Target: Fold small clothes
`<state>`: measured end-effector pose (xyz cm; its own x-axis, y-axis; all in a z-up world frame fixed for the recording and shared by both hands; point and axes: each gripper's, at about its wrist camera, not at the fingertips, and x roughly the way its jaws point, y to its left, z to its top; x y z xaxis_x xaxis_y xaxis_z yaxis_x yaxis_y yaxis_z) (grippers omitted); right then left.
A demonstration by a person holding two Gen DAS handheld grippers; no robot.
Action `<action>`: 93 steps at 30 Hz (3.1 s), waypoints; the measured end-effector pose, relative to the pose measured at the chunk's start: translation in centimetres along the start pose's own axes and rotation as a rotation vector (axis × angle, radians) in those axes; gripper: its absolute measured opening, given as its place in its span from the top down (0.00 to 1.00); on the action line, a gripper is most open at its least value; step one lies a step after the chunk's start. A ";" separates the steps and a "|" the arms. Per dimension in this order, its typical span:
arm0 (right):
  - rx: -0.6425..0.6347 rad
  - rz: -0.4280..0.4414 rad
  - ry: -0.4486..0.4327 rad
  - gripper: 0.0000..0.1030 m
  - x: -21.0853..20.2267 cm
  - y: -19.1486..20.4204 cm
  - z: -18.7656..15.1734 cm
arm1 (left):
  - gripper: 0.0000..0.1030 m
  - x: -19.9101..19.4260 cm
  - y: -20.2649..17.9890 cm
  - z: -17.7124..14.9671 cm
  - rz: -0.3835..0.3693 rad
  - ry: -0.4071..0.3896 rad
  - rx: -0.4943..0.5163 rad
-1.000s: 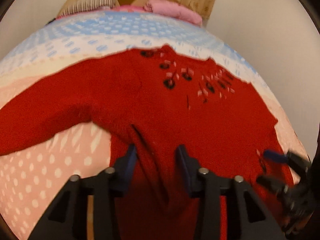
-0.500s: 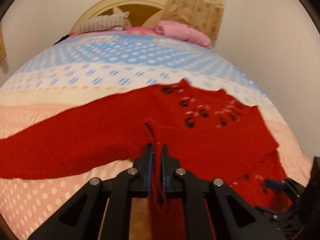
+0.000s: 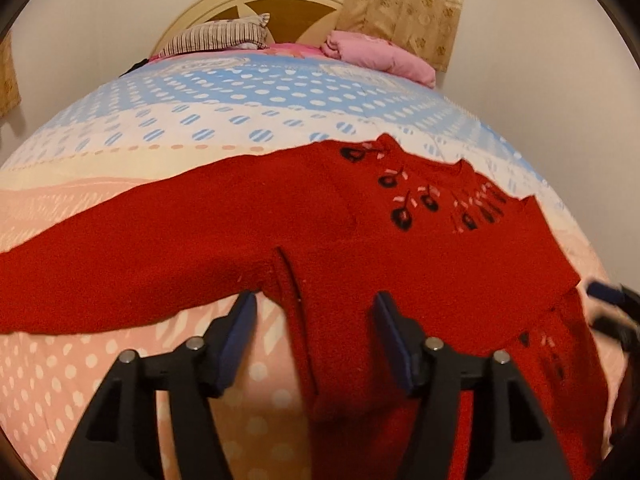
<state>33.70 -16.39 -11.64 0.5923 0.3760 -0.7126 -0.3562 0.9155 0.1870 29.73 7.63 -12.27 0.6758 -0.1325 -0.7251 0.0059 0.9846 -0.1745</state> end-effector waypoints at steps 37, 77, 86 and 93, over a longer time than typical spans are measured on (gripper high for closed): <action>0.084 -0.191 0.034 0.19 5.9 -8.4 -0.1 | 0.09 -9.5 27.4 -3.4 0.518 -0.044 -0.368; 0.065 -0.188 0.012 0.16 5.9 -8.2 -0.5 | 0.86 -13.2 20.1 4.3 0.205 -0.199 -0.292; 0.110 -0.130 -0.058 0.16 2.9 -8.9 0.1 | 0.86 -13.9 16.0 6.8 0.101 -0.212 -0.281; 0.125 -0.141 -0.128 0.16 -1.6 -10.9 -1.1 | 0.86 -13.0 12.3 8.0 0.041 -0.211 -0.257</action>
<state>35.86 -27.12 -13.26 0.7196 0.2511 -0.6474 -0.1761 0.9678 0.1797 26.93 22.34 0.31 0.8097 -0.0402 -0.5854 -0.1923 0.9244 -0.3295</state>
